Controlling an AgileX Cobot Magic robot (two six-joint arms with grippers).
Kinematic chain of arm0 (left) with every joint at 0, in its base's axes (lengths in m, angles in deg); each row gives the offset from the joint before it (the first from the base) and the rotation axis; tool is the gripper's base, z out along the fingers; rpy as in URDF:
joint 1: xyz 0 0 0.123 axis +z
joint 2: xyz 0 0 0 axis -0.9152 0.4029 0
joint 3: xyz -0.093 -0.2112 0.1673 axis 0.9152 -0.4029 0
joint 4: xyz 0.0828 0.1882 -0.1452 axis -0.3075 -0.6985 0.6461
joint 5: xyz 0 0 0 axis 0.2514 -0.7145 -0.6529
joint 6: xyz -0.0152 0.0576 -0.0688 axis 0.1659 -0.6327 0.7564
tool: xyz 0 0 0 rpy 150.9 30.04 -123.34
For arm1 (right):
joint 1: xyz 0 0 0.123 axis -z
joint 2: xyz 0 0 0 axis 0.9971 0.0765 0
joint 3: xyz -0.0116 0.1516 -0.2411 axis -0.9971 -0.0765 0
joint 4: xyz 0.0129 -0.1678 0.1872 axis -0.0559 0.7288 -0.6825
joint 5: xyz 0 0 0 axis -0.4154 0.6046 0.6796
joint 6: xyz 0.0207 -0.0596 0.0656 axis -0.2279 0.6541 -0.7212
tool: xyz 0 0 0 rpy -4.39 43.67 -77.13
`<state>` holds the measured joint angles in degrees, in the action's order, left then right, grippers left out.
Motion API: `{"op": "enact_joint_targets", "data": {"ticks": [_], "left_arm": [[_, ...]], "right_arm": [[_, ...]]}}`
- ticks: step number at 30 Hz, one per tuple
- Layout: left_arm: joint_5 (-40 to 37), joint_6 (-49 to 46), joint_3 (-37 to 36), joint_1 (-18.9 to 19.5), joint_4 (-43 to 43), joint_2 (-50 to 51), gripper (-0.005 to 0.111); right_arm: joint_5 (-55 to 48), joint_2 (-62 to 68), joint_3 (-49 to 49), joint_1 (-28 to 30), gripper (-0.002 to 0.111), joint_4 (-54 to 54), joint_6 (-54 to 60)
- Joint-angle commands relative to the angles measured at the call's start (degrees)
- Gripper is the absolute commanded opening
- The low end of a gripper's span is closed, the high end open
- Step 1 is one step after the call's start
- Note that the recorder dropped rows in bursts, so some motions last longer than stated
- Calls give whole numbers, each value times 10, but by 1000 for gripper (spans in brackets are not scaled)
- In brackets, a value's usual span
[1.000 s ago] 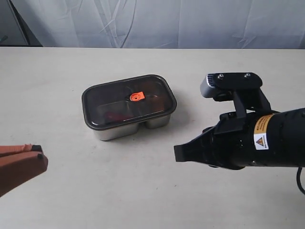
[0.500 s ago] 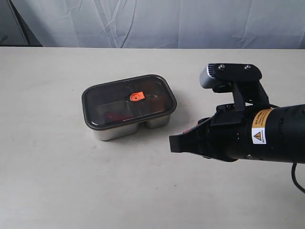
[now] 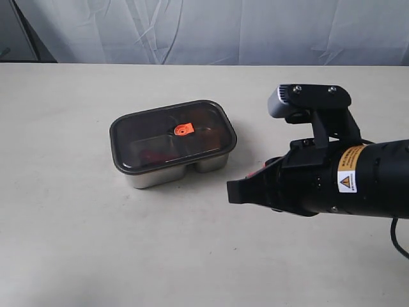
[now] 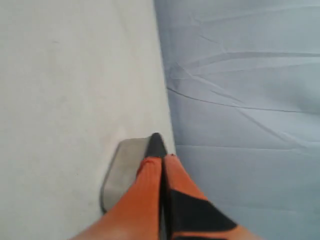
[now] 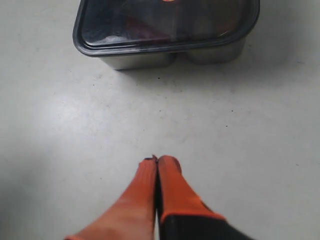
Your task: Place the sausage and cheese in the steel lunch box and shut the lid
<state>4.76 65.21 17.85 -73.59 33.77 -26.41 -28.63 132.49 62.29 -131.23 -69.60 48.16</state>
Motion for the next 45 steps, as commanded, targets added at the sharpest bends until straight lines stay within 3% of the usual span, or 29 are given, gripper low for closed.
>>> {"op": "enact_joint_targets", "data": {"ticks": [1,3,7,11,16,23,29,34,45], "left_arm": [[-6,-185,-7,15,-17,-17,0],[35,-356,-8,22,-14,-17,0],[59,-485,-8,22,-31,-17,0],[59,-488,-8,22,-85,-17,0],[59,-488,-8,22,-86,-17,0],[57,-488,-8,22,-86,-17,0],[57,-488,-8,22,-86,-17,0],[57,-488,-8,22,-86,-17,0],[57,-488,-8,22,-86,-17,0]], "right_arm": [[20,-3,-2,-1,-1,2,-1],[21,-3,-2,-1,-1,2,-1],[19,-3,-2,-1,-1,2,-1],[19,-3,-2,-1,-1,2,-1],[19,-8,-2,-1,-1,2,-1],[48,-114,-18,14,-1,27,8],[196,-198,-97,123,-1,3,5],[190,-267,-159,217,-1,-24,5],[176,-540,-332,350,-1,5,6]]}}
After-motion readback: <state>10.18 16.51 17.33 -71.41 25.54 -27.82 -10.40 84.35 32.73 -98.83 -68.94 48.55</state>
